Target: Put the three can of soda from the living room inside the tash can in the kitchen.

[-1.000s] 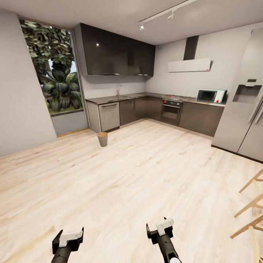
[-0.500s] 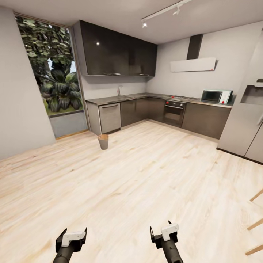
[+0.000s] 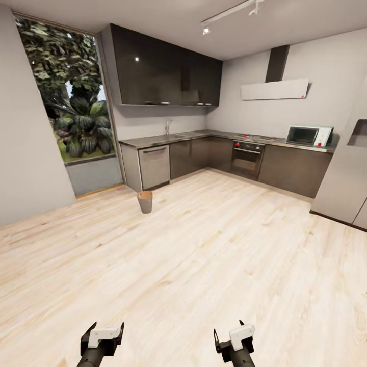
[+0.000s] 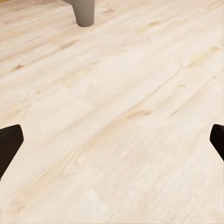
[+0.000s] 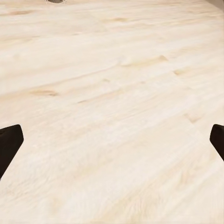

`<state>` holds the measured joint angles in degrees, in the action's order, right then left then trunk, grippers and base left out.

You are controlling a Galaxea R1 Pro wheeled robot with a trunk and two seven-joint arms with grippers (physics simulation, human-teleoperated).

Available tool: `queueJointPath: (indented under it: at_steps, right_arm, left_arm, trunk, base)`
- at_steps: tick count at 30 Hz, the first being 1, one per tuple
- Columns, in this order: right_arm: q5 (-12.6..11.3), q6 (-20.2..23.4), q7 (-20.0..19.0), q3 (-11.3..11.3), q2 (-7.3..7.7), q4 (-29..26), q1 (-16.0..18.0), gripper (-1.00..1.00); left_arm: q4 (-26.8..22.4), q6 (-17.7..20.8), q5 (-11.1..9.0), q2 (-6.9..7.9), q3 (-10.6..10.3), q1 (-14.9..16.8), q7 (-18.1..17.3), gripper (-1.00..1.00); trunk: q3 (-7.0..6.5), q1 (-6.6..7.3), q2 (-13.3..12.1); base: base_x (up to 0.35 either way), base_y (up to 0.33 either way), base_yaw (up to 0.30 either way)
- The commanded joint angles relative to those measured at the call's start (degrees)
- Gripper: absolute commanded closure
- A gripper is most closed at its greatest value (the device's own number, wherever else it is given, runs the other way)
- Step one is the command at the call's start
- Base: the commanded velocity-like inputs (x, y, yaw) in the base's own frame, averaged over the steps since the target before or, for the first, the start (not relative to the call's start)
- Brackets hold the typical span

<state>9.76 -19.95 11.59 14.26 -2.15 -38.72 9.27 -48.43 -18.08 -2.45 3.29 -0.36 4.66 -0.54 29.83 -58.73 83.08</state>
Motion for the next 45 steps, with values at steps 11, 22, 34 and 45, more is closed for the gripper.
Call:
queueJointPath:
  at_steps: [11, 22, 34, 45]
  right_arm:
    - [0.0, -0.3, 0.2, 0.0, 0.04, 0.9, -0.1, -1.0]
    - [0.1, -0.3, 0.2, 0.0, 0.06, 0.9, -0.1, -1.0]
    - [0.1, -0.3, 0.2, 0.0, 0.04, 1.3, -0.1, -1.0]
    - [0.1, -0.3, 0.2, 0.0, 0.04, 1.3, -0.1, -1.0]
  left_arm:
    - [0.8, 0.0, 0.0, -0.04, 0.0, 0.0, 0.1, -1.0]
    - [1.5, -0.1, 0.0, -0.04, 0.2, 0.0, 0.2, -1.0]
    - [1.8, -0.1, 0.0, -0.04, 0.4, 0.0, 0.1, -1.0]
    - [1.8, -0.2, 0.0, -0.04, 0.5, 0.0, 0.0, -1.0]
  trunk:
    - [0.0, 0.0, 0.0]
    - [0.0, 0.0, 0.0]
    - [0.0, 0.0, 0.0]
    - [0.0, 0.0, 0.0]
  base:
    - [0.315, 0.106, 0.0]
    - [0.315, 0.107, 0.0]
    - [0.301, 0.139, 0.0]
    - [0.284, 0.165, 0.0]
